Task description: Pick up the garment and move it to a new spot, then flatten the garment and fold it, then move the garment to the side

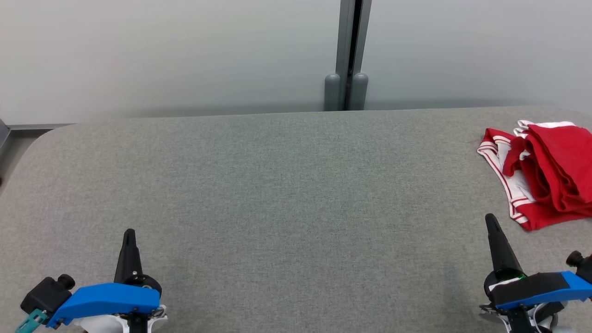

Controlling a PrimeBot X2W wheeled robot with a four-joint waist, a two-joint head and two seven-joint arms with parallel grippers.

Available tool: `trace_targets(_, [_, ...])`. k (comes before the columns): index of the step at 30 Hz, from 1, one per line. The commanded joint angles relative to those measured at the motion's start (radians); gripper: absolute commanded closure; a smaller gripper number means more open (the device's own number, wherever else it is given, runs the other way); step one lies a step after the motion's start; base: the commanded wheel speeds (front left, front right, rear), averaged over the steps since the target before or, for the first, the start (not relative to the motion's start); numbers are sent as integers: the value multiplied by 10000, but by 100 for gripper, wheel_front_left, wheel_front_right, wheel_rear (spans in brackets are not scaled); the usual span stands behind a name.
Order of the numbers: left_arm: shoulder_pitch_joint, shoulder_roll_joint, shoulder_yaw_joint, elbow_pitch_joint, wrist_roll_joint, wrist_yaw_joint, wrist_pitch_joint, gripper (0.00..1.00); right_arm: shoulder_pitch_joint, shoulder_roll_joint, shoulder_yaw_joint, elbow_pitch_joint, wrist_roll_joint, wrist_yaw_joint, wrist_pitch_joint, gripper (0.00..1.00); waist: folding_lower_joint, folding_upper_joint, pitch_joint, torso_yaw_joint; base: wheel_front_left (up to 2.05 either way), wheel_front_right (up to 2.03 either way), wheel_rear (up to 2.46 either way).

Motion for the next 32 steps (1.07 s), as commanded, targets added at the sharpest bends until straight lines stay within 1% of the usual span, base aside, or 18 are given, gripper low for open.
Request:
trace_targets(1, [-226, 7, 55, -129, -305, -97, 83, 100, -264, -31, -38, -68, 321, 3, 79, 100, 0, 0, -8, -3, 0, 0, 0])
trace_targets(16, [-321, 4, 226, -137, -1962, -224, 515, 100, -326, -33, -85, 133, 2020, 3, 324, 100, 0, 0, -91, -29, 0, 0, 0])
trace_targets(32, [-385, 1, 357, -138, -3485, -358, 922, 100, -410, -35, -132, 316, 3603, 3, 563, 100, 0, 0, -179, -56, 0, 0, 0])
